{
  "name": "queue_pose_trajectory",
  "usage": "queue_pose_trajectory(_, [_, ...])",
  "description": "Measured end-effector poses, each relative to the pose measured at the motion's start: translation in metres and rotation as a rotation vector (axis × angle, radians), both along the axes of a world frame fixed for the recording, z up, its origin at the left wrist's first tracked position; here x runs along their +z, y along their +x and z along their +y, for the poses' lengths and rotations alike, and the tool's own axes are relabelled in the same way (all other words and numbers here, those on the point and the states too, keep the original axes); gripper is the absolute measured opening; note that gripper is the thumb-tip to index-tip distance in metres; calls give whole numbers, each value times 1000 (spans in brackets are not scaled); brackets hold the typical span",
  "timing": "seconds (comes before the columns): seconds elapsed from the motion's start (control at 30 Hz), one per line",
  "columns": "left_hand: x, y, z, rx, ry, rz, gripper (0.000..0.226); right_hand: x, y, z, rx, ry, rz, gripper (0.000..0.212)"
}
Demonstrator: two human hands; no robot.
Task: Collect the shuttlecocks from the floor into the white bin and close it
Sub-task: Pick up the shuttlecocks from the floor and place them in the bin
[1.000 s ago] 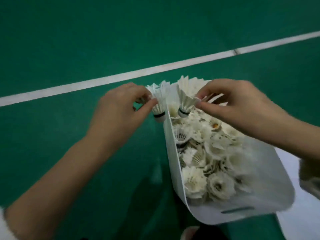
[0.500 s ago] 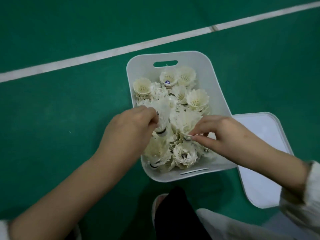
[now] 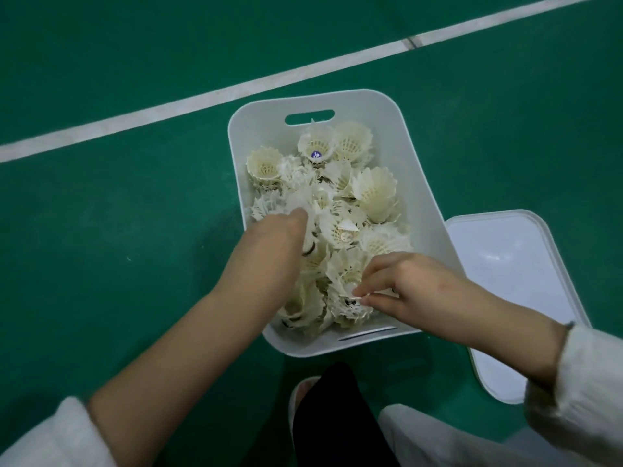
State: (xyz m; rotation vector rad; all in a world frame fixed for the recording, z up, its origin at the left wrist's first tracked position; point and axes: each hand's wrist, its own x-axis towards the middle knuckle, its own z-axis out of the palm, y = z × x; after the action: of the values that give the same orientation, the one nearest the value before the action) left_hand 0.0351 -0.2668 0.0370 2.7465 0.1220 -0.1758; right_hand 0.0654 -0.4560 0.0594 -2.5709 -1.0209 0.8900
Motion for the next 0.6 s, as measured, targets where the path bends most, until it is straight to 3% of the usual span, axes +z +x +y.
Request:
queue_pose_trajectory(0.07, [-6,-1,-5,-22,-23,147,25,-5,0,-1,-2,-20,21,24])
queue_pose_trajectory(0.17, [-12,7,-10,-65,-43,202,34,-9,0,1,7,-44,43,23])
queue_pose_trajectory(0.33, [-8,10,-5,-123,-54,272,10,-4,2,4,16,-46,-34,23])
queue_pose_trajectory(0.37, [-4,7,-4,-149,-48,273,3,-6,2,5,31,-66,-45,23])
queue_pose_trajectory(0.47, [4,-1,2,-171,-10,223,18,-14,-4,14,67,-106,-12,24])
queue_pose_trajectory(0.6, [7,-7,8,-132,-37,190,19,-19,-5,26,70,-119,-54,26])
